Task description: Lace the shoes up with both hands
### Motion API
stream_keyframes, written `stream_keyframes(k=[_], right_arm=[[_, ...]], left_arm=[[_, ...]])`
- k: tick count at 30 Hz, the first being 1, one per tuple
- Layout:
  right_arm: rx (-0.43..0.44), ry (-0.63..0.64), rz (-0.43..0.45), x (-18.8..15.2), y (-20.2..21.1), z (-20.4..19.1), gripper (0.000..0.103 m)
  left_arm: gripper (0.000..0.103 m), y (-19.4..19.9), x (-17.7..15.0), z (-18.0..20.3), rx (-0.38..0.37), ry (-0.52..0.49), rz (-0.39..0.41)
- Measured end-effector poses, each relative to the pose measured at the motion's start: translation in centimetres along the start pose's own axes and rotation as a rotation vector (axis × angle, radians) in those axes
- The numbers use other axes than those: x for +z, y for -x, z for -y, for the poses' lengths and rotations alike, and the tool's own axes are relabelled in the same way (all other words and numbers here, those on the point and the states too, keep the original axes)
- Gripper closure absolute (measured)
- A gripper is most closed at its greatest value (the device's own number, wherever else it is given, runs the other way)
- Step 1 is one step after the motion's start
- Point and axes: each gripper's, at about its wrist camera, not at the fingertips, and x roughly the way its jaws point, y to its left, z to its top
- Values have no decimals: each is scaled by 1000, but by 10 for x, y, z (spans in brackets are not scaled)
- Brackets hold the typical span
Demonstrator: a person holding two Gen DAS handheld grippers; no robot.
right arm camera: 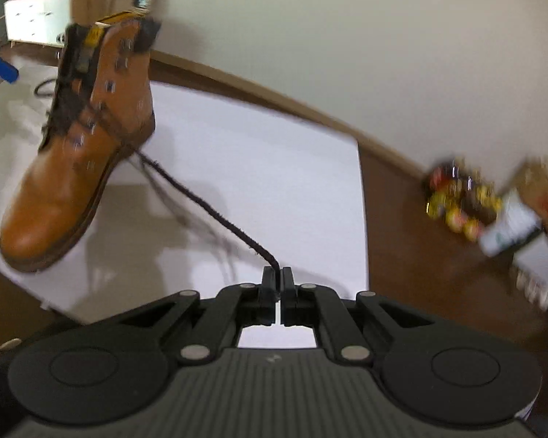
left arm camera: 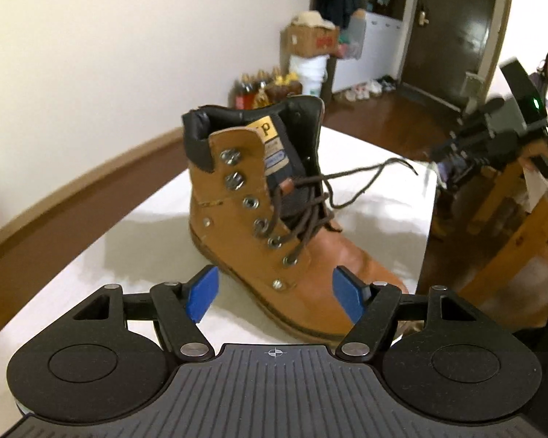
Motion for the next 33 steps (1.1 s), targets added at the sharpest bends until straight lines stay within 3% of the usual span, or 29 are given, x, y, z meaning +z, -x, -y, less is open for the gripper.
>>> stream_keyframes(k=[5,12,16,20,23,25,28,29,33], right_arm=[[-12,11,-25,-53,-8,-26,101],[-29,-38,26,-90,-7,-20,101],[-22,15,102,-108,-9,-21,101],[80,85,172,-123,-13,-20,99],[125,97,233,-133,-7,-9,96],[129,69,268,-137,-5,7,95],[92,85,289,-130,-9,29,84],[76,101,289,-123,-12,37,79],[67,90,264,-86,-36,70,75]], left_arm=[[29,2,-29,6,58,-21,83],[27,1,-49,16,119,-58,201],[27,10,-60,28,240,-69,263],[26,19,-65,55,381,-18,259],[25,20,-66,71,430,24,243],[24,20,-63,86,447,29,224],[23,16,-54,104,448,22,208],[22,13,-50,108,443,16,206],[21,-1,-29,122,416,-8,220]])
